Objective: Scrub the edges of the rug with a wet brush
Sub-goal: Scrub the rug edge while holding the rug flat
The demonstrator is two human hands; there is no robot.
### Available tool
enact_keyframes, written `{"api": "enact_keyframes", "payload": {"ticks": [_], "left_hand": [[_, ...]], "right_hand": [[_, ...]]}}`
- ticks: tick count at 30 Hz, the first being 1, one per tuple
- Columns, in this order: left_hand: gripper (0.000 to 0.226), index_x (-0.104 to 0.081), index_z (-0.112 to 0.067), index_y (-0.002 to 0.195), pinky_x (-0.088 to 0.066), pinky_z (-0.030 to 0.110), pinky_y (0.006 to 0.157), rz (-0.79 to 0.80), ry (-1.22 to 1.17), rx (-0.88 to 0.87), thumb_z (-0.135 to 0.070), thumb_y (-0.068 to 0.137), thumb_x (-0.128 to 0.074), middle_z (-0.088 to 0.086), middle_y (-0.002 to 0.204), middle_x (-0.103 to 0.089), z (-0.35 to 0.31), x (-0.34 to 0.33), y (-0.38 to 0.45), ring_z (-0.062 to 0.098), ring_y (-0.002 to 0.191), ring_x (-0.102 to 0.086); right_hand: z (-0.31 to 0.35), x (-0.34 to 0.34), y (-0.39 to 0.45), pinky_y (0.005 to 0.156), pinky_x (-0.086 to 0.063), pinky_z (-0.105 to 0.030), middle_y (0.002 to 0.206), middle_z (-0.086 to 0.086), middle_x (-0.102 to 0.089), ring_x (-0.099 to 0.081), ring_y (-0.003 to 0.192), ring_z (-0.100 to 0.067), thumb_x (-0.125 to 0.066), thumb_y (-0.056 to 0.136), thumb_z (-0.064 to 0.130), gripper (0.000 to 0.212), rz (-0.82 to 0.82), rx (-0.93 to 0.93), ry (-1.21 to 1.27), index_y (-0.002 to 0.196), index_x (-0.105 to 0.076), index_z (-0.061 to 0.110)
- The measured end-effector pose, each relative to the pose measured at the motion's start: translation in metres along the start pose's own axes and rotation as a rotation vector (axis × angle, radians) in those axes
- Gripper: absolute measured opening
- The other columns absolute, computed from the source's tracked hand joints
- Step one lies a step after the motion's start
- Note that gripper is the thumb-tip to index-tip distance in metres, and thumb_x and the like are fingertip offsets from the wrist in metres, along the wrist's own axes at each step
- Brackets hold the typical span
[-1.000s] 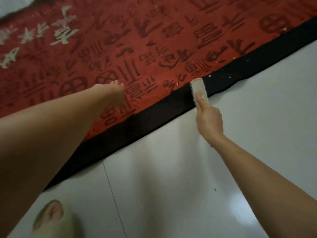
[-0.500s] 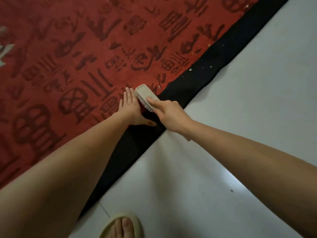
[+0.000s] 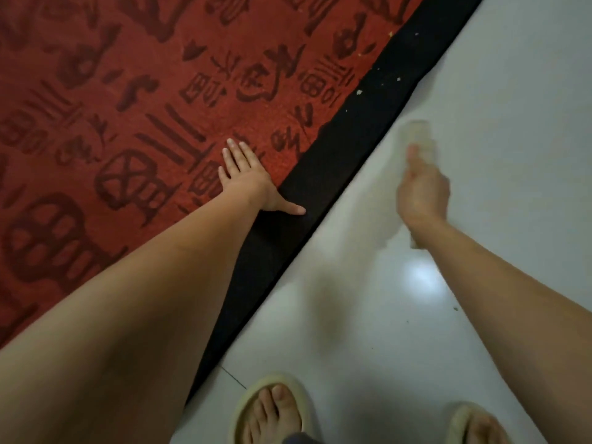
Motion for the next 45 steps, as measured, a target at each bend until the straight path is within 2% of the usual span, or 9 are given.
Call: {"api": "enact_keyframes", "payload": {"ticks": [2, 9, 15, 20, 27, 35, 38, 43, 45], "left_hand": [[0.166, 0.030, -0.003, 0.147, 0.006, 0.047, 0.121, -0.011, 0.039, -0.061, -0.079, 0.046, -0.077, 0.014, 0.155, 0.036, -0.001, 0.001, 0.000, 0.032, 0.146, 0.026], [0.151, 0.027, -0.001, 0.148, 0.005, 0.044, 0.122, -0.077, 0.056, -0.138, -0.070, 0.062, -0.076, 0.016, 0.157, 0.031, 0.002, -0.004, 0.005, 0.027, 0.148, 0.022], [0.157, 0.023, 0.003, 0.148, 0.006, 0.042, 0.120, -0.037, 0.074, -0.164, -0.077, 0.055, -0.075, 0.021, 0.156, 0.029, -0.013, 0.005, 0.003, 0.031, 0.148, 0.021], [0.143, 0.017, 0.003, 0.150, 0.001, 0.041, 0.122, -0.140, -0.088, -0.379, -0.062, 0.066, -0.078, 0.020, 0.158, 0.025, -0.050, 0.033, 0.027, 0.030, 0.148, 0.019], [0.149, 0.018, 0.003, 0.150, 0.000, 0.040, 0.122, -0.084, -0.065, -0.356, -0.064, 0.060, -0.081, 0.021, 0.159, 0.023, -0.055, 0.065, 0.040, 0.032, 0.148, 0.017], [0.118, 0.020, 0.005, 0.149, 0.003, 0.041, 0.123, -0.075, -0.075, -0.255, -0.038, 0.084, -0.069, 0.023, 0.157, 0.025, -0.102, 0.067, 0.065, 0.033, 0.148, 0.019], [0.146, 0.023, 0.002, 0.148, 0.004, 0.040, 0.121, -0.059, -0.024, -0.188, -0.054, 0.065, -0.084, 0.019, 0.157, 0.029, -0.087, 0.058, 0.072, 0.031, 0.148, 0.021], [0.157, 0.023, 0.002, 0.148, 0.001, 0.046, 0.122, 0.012, 0.003, -0.150, -0.063, 0.054, -0.085, 0.019, 0.156, 0.030, -0.098, 0.061, 0.067, 0.035, 0.147, 0.021], [0.153, 0.021, -0.003, 0.151, 0.000, 0.054, 0.119, -0.011, -0.072, -0.142, -0.066, 0.056, -0.082, 0.014, 0.158, 0.029, -0.110, 0.062, 0.071, 0.038, 0.147, 0.020]], "right_hand": [[-0.010, 0.017, -0.011, 0.091, -0.043, -0.031, 0.128, -0.012, -0.057, -0.056, 0.104, -0.029, -0.032, 0.103, 0.018, 0.050, -0.066, -0.069, 0.068, 0.148, -0.033, 0.036], [0.112, -0.083, -0.043, 0.086, -0.046, -0.039, 0.118, -0.022, -0.063, -0.060, 0.104, -0.041, -0.042, 0.099, 0.020, 0.046, 0.237, 0.430, -0.031, 0.141, -0.044, 0.039], [0.009, 0.007, 0.011, 0.102, -0.041, -0.035, 0.136, -0.016, -0.051, -0.052, 0.119, -0.036, -0.031, 0.102, 0.019, 0.049, -0.092, -0.079, -0.008, 0.149, -0.034, 0.033], [0.084, -0.051, -0.011, 0.089, -0.049, -0.042, 0.117, -0.017, -0.066, -0.062, 0.102, -0.037, -0.039, 0.102, 0.027, 0.042, 0.213, 0.450, 0.055, 0.142, -0.044, 0.036], [0.045, 0.082, 0.066, 0.088, -0.047, -0.043, 0.117, -0.026, -0.058, -0.055, 0.100, -0.041, -0.031, 0.102, 0.018, 0.048, -0.067, 0.133, -0.180, 0.146, -0.037, 0.036], [0.115, -0.044, 0.045, 0.097, -0.045, -0.040, 0.124, -0.015, -0.064, -0.059, 0.111, -0.033, -0.041, 0.100, 0.018, 0.046, 0.352, 0.374, 0.165, 0.144, -0.042, 0.031], [0.093, -0.033, 0.068, 0.093, -0.046, -0.044, 0.120, -0.020, -0.063, -0.058, 0.107, -0.041, -0.039, 0.102, 0.022, 0.044, 0.244, 0.433, 0.020, 0.143, -0.042, 0.037], [-0.002, 0.039, 0.121, 0.095, -0.036, -0.031, 0.135, -0.012, -0.055, -0.053, 0.118, -0.033, -0.032, 0.102, 0.017, 0.050, -0.183, -0.158, 0.093, 0.149, -0.034, 0.035], [0.028, 0.029, 0.107, 0.093, -0.038, -0.030, 0.131, -0.014, -0.059, -0.056, 0.114, -0.033, -0.038, 0.102, 0.017, 0.047, -0.146, 0.036, 0.162, 0.146, -0.040, 0.032]]}}
Point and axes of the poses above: each hand's wrist, its own y-axis towards the middle knuckle, its own x-axis out of the back of the hand, z = x × y, the point moved 3 cm from there along y, towards the middle knuckle
